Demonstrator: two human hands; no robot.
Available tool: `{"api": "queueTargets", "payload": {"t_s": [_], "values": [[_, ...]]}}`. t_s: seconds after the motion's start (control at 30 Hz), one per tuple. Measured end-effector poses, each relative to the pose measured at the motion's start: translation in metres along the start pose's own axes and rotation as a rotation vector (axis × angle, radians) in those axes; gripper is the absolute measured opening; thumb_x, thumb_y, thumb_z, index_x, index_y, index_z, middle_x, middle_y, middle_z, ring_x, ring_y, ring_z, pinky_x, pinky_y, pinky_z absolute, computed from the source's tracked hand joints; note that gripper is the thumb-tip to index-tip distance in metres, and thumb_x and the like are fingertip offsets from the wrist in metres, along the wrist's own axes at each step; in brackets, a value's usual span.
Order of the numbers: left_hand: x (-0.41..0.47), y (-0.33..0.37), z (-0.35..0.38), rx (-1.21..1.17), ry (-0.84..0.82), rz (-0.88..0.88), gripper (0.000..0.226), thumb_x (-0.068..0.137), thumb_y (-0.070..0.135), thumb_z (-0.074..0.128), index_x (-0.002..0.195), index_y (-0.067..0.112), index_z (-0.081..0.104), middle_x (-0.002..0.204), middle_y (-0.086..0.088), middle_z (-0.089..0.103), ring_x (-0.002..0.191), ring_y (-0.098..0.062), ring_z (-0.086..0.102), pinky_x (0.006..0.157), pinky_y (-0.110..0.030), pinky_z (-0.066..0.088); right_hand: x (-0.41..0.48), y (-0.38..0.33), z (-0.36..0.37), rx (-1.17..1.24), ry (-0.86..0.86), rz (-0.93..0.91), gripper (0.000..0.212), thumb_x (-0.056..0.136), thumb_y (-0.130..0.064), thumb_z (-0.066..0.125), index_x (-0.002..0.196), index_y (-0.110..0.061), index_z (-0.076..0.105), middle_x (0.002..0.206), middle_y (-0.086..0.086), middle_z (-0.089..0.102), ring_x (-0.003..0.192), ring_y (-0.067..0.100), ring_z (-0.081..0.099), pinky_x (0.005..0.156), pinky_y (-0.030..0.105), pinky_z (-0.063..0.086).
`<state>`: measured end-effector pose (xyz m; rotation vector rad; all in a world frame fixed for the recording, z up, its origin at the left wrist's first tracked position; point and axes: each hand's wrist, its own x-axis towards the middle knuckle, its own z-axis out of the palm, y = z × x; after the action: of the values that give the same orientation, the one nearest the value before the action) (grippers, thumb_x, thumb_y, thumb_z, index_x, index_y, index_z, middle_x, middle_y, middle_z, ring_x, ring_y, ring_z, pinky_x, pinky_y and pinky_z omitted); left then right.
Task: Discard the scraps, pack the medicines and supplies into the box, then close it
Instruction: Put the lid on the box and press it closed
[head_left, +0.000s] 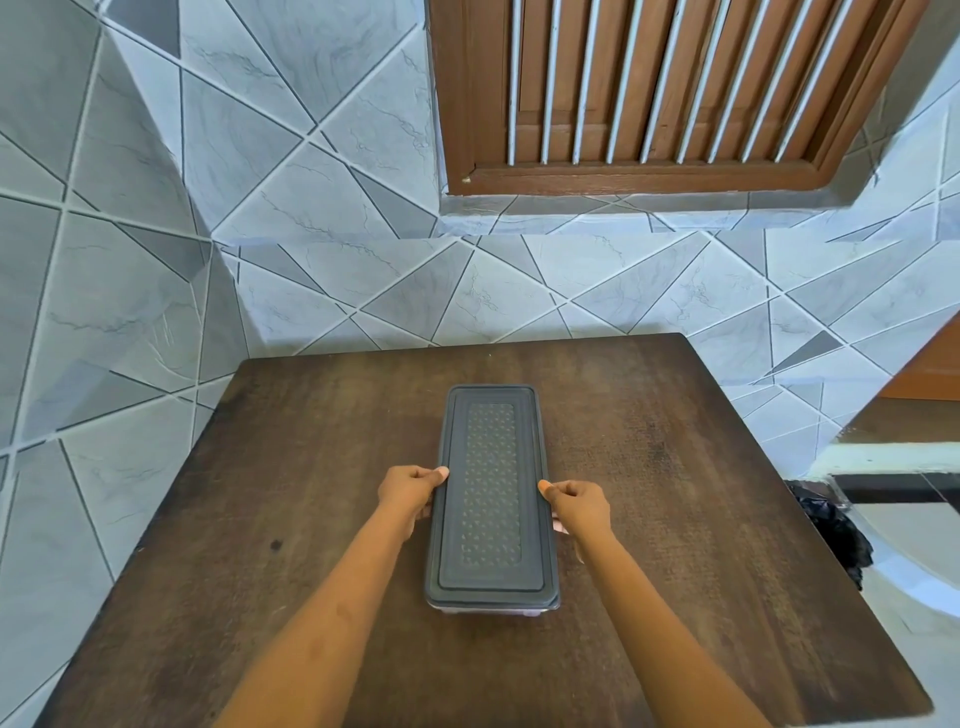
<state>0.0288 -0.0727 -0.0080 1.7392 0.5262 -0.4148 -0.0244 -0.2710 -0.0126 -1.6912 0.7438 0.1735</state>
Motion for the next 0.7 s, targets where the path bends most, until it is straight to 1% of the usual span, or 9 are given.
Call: {"api": "queueTargets", "payload": {"t_s": [0.1, 0.2, 0.23, 0.27, 0.33, 0.4, 0.5, 0.6, 0.7], "values": [[-0.013, -0.003, -0.008, -0.023, -0.147, -0.08, 0.016, 0.091, 0.011, 0.058, 0.075, 0.012, 0.057, 0.076, -0.004, 0.061, 0.068, -0.014, 0.057, 0.057, -0.025, 0.047, -0.007, 0.012, -0.003, 0.014, -0.019, 0.01, 0.018, 0.087, -0.024, 0.063, 0.075, -0.011, 0.065, 0.093, 0.017, 0.07, 0.087, 0.028, 0.065, 0.083, 0.044, 0.057], [-0.018, -0.006, -0.015, -0.008, -0.187, -0.101, 0.016, 0.09, 0.007, 0.058, 0.076, 0.013, 0.055, 0.077, -0.003, 0.061, 0.069, -0.013, 0.058, 0.062, -0.025, 0.048, -0.008, 0.016, -0.009, 0.119, -0.121, 0.066, 0.015, 0.088, -0.011, 0.061, 0.073, -0.01, 0.06, 0.088, 0.015, 0.065, 0.074, 0.02, 0.063, 0.057, 0.025, 0.055], [-0.017, -0.007, -0.015, -0.011, -0.181, -0.102, 0.016, 0.09, 0.006, 0.058, 0.076, 0.013, 0.055, 0.078, -0.003, 0.06, 0.07, -0.013, 0.057, 0.063, -0.025, 0.048, -0.007, 0.016, -0.009, 0.137, -0.134, 0.072, 0.015, 0.089, -0.009, 0.06, 0.073, -0.009, 0.059, 0.085, 0.013, 0.064, 0.07, 0.016, 0.061, 0.053, 0.021, 0.053], [-0.015, -0.009, -0.013, -0.017, -0.171, -0.101, 0.016, 0.09, 0.006, 0.057, 0.076, 0.012, 0.056, 0.078, -0.004, 0.06, 0.07, -0.013, 0.057, 0.063, -0.025, 0.048, -0.007, 0.015, -0.01, 0.136, -0.138, 0.072, 0.016, 0.089, -0.007, 0.06, 0.072, -0.009, 0.059, 0.083, 0.012, 0.063, 0.069, 0.015, 0.06, 0.055, 0.022, 0.053], [-0.014, -0.012, -0.01, -0.032, -0.142, -0.084, 0.016, 0.09, 0.005, 0.057, 0.076, 0.011, 0.057, 0.076, -0.005, 0.06, 0.069, -0.013, 0.056, 0.061, -0.024, 0.048, -0.004, 0.014, -0.007, 0.107, -0.113, 0.052, 0.021, 0.088, -0.006, 0.06, 0.068, -0.009, 0.058, 0.084, 0.013, 0.062, 0.074, 0.019, 0.059, 0.07, 0.033, 0.056], [-0.013, -0.015, -0.007, -0.035, -0.102, -0.059, 0.019, 0.09, 0.004, 0.058, 0.072, 0.01, 0.056, 0.074, -0.006, 0.058, 0.067, -0.013, 0.054, 0.058, -0.024, 0.046, -0.001, 0.015, -0.002, 0.013, -0.062, 0.032, 0.021, 0.087, -0.008, 0.061, 0.066, -0.009, 0.059, 0.085, 0.014, 0.062, 0.08, 0.023, 0.057, 0.083, 0.042, 0.053], [-0.008, -0.018, -0.002, 0.011, -0.019, -0.02, 0.024, 0.088, 0.006, 0.061, 0.065, 0.011, 0.056, 0.078, -0.01, 0.06, 0.072, -0.018, 0.056, 0.058, -0.027, 0.049, -0.002, 0.014, 0.004, -0.073, 0.032, -0.023, 0.014, 0.086, -0.013, 0.061, 0.084, 0.0, 0.066, 0.083, 0.012, 0.062, 0.078, 0.022, 0.055, 0.072, 0.033, 0.048], [-0.005, -0.019, -0.004, 0.03, 0.038, 0.027, 0.023, 0.084, 0.009, 0.067, 0.063, 0.012, 0.06, 0.098, -0.021, 0.068, 0.084, -0.026, 0.061, 0.078, -0.04, 0.057, -0.006, 0.013, 0.005, -0.112, 0.106, -0.102, 0.02, 0.087, -0.018, 0.061, 0.094, -0.001, 0.067, 0.086, 0.012, 0.065, 0.078, 0.021, 0.056, 0.072, 0.03, 0.046], [-0.012, -0.019, -0.01, 0.042, -0.083, -0.003, 0.017, 0.085, 0.009, 0.066, 0.07, 0.012, 0.058, 0.094, -0.017, 0.067, 0.08, -0.023, 0.061, 0.075, -0.038, 0.055, -0.011, 0.019, 0.001, -0.111, 0.059, -0.128, 0.023, 0.087, -0.023, 0.063, 0.094, -0.002, 0.067, 0.096, 0.015, 0.069, 0.082, 0.023, 0.059, 0.081, 0.036, 0.052]]}}
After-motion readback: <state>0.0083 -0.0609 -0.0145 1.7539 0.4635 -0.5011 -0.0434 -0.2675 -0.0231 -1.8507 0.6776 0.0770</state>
